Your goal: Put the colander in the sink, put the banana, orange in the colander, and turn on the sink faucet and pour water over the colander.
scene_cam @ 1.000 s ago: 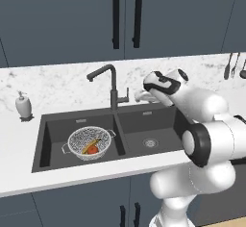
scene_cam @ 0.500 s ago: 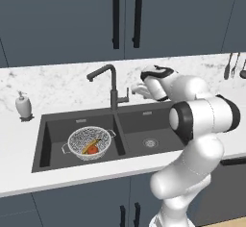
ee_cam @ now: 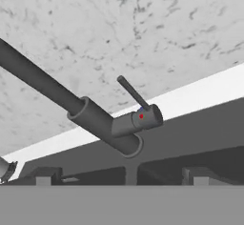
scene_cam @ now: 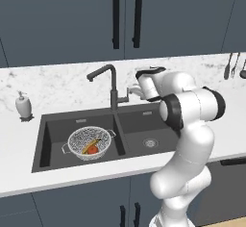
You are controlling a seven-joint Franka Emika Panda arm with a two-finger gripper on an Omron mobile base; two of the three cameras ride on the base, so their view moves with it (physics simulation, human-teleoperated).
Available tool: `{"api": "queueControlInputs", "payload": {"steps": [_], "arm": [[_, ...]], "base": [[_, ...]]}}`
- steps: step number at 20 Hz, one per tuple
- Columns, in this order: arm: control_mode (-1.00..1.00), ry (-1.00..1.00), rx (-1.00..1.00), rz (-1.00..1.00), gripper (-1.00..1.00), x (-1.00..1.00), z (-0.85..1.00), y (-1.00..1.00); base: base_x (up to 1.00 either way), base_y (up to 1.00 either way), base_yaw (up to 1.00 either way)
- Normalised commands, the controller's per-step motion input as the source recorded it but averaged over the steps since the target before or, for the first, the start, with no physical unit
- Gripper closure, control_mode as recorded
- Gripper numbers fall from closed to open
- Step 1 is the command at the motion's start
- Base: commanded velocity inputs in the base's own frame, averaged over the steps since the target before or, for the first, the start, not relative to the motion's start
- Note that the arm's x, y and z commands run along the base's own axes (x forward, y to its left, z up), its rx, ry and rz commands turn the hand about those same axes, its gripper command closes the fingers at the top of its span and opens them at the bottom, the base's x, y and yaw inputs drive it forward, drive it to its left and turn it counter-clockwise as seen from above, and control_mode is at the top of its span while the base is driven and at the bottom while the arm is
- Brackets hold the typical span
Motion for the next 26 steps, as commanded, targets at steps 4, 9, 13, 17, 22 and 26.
{"api": "queueControlInputs", "payload": {"steps": [4, 9, 13, 17, 22, 26], "arm": [[-1.0, 0.0, 0.0, -0.12, -1.0, 0.42, -0.2, 0.18], [-1.0, 0.0, 0.0, -0.11, -1.0, 0.48, -0.18, 0.12], [-1.0, 0.0, 0.02, -0.09, -1.0, 0.46, -0.23, 0.01], [-1.0, 0.01, 0.05, -0.07, -1.0, 0.41, -0.23, 0.0], [-1.0, 0.03, 0.06, -0.05, -1.0, 0.44, -0.23, 0.0], [-1.0, 0.02, 0.07, -0.03, -1.0, 0.46, -0.2, 0.0]], "base": [[0.0, 0.0, 0.0], [0.0, 0.0, 0.0], [0.0, 0.0, 0.0], [0.0, 0.0, 0.0], [0.0, 0.0, 0.0], [0.0, 0.0, 0.0]]}}
